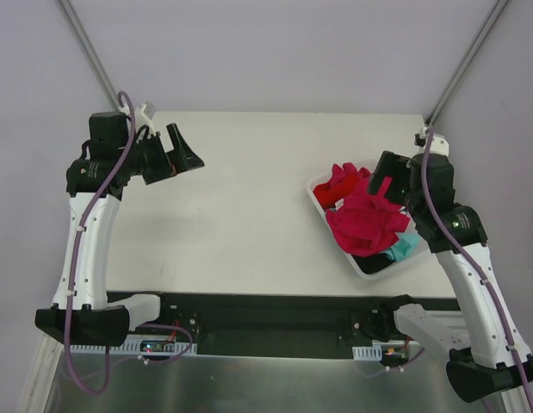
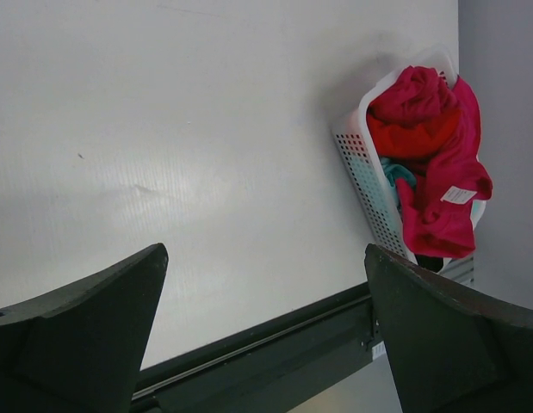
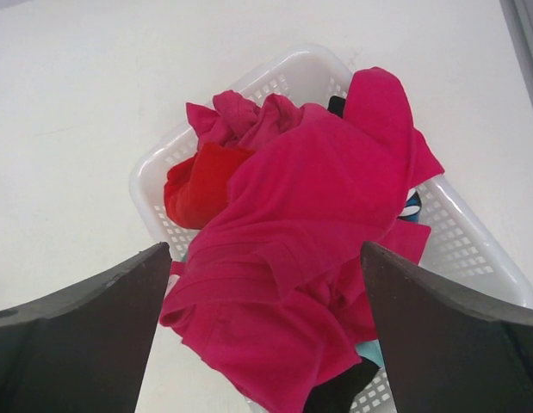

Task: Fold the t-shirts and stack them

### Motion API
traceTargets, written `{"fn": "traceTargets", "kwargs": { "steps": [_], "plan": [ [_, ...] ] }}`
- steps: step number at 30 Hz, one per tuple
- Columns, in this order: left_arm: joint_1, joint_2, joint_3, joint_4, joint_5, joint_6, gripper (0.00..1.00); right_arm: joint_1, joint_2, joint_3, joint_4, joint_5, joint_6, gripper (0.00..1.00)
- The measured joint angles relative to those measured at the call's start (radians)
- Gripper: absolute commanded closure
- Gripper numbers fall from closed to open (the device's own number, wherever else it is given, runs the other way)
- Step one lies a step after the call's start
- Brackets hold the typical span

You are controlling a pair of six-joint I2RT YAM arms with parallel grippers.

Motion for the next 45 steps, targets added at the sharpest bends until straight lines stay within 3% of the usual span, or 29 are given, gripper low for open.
{"fn": "traceTargets", "kwargs": {
  "steps": [7, 16, 23, 31, 36, 41, 45],
  "plan": [
    [-0.027, -0.019, -0.107, 0.063, 0.025, -0.030, 0.01, -0.033, 0.116, 0.016, -0.060, -0.002, -0.110, 0.04],
    [-0.264, 0.001, -0.249, 0.144, -0.011, -0.115, 0.01, -0.128, 0.238, -0.026, -0.051, -0.134, -0.142, 0.04],
    [-0.270, -0.004, -0.285, 0.185, -0.064, -0.140, 0.01, 0.190, 0.231, 0.128, -0.050, -0.234, -0.248, 0.04],
    [-0.270, -0.068, -0.299, 0.192, -0.148, -0.137, 0.01, 0.391, 0.357, 0.225, -0.001, -0.201, -0.218, 0.03],
    [-0.253, -0.103, -0.300, 0.181, -0.208, -0.131, 0.01, 0.445, 0.483, 0.179, 0.016, -0.142, -0.143, 0.04],
    [-0.201, -0.146, -0.315, 0.143, -0.245, -0.122, 0.01, 0.447, 0.501, 0.047, 0.031, -0.082, -0.064, 0.14],
    [-0.189, -0.175, -0.330, 0.128, -0.264, -0.111, 0.01, 0.447, 0.538, 0.002, 0.040, -0.049, -0.061, 0.15]
  ]
}}
